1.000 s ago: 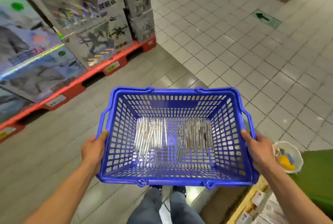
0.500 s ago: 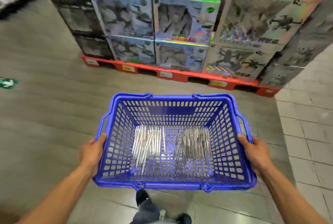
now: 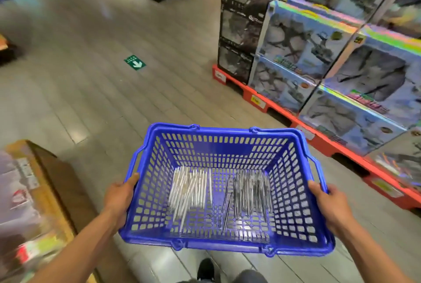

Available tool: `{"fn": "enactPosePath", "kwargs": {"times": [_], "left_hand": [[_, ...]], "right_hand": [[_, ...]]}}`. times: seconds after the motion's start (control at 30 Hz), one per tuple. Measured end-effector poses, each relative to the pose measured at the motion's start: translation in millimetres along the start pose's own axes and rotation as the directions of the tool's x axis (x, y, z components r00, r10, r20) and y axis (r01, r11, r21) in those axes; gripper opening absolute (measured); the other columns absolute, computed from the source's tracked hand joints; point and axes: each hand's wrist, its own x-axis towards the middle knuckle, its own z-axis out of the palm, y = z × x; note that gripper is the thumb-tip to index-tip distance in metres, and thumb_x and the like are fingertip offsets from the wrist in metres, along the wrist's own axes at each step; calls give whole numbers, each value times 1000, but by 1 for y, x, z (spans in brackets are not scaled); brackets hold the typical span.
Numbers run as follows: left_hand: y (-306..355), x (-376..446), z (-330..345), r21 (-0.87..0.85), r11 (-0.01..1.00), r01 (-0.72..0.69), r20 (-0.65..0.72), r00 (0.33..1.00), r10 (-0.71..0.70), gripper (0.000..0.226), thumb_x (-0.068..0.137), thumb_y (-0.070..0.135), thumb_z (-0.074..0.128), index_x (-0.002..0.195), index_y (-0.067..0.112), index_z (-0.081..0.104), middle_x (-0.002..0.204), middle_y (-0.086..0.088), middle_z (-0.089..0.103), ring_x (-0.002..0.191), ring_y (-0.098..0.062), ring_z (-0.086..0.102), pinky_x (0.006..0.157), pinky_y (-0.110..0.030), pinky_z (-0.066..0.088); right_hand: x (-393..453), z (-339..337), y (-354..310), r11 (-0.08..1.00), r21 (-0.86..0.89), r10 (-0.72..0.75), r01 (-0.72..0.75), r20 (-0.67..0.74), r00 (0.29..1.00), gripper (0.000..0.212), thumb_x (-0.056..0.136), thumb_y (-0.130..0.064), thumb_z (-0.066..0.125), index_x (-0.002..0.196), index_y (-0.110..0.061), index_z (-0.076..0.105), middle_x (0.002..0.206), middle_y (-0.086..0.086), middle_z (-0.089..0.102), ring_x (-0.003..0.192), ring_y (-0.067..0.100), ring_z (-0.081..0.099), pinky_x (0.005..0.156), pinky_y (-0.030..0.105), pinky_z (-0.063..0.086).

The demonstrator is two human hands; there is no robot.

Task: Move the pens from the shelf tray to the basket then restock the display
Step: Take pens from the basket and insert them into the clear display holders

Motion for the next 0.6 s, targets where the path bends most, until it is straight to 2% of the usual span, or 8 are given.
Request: {"fn": "enactPosePath", "kwargs": {"times": [0.07, 0.17, 0.23, 0.4, 0.5, 0.53, 0.6], "left_hand": [[8, 15, -17, -41, 999, 17, -48, 999, -19, 35, 85, 36, 74, 73, 4, 67, 55, -11, 70, 42, -23, 66, 37, -27, 50], [18, 36, -39, -81, 995, 59, -133, 989, -69, 41, 83, 43, 75, 78, 3, 69, 68, -16, 74, 56, -29, 70, 59, -36, 58], [24, 49, -48, -109, 991, 75, -171, 981, -93, 43, 83, 44, 74, 81, 2, 70, 72, -18, 74, 63, -33, 71, 65, -43, 59], [40, 90, -65, -186, 976, 116, -243, 957, -160, 39, 87, 37, 71, 92, -1, 72, 79, -22, 74, 71, -39, 72, 65, -51, 61], [52, 116, -73, -178, 976, 127, -318, 931, -179, 38, 87, 40, 70, 87, 2, 72, 65, -11, 74, 57, -27, 71, 52, -36, 58], [58, 124, -75, -192, 973, 130, -340, 921, -191, 37, 86, 41, 70, 84, 4, 72, 62, -8, 73, 55, -25, 71, 51, -36, 59], [67, 139, -79, -216, 965, 150, -373, 900, -224, 38, 84, 45, 72, 81, 7, 73, 64, -9, 74, 58, -29, 72, 61, -46, 61]], "right_hand": [[18, 31, -30, 999, -28, -31, 32, 46, 998, 27, 91, -29, 65, 86, -3, 67, 78, 20, 72, 77, 41, 69, 74, 59, 56], [43, 76, -76, 993, -75, -80, 90, 123, 989, 32, 90, -33, 65, 87, -2, 66, 79, 21, 72, 80, 44, 68, 74, 58, 56], [60, 105, -107, 986, -109, -108, 129, 177, 978, 34, 89, -36, 64, 85, -2, 66, 78, 21, 71, 78, 44, 68, 73, 58, 55], [96, 184, -178, 965, -149, -169, 216, 277, 946, 34, 90, -33, 65, 80, -2, 68, 73, 18, 72, 74, 40, 70, 69, 54, 57], [118, 230, -220, 960, -165, -159, 225, 339, 927, 32, 90, -33, 66, 79, -3, 67, 70, 14, 72, 73, 37, 70, 70, 53, 57], [125, 245, -234, 958, -173, -154, 228, 363, 919, 32, 91, -33, 65, 79, -4, 67, 69, 13, 72, 72, 36, 70, 71, 54, 57], [139, 275, -262, 954, -183, -147, 239, 411, 900, 30, 91, -33, 65, 82, -4, 67, 71, 13, 73, 70, 35, 71, 72, 56, 57]]}}
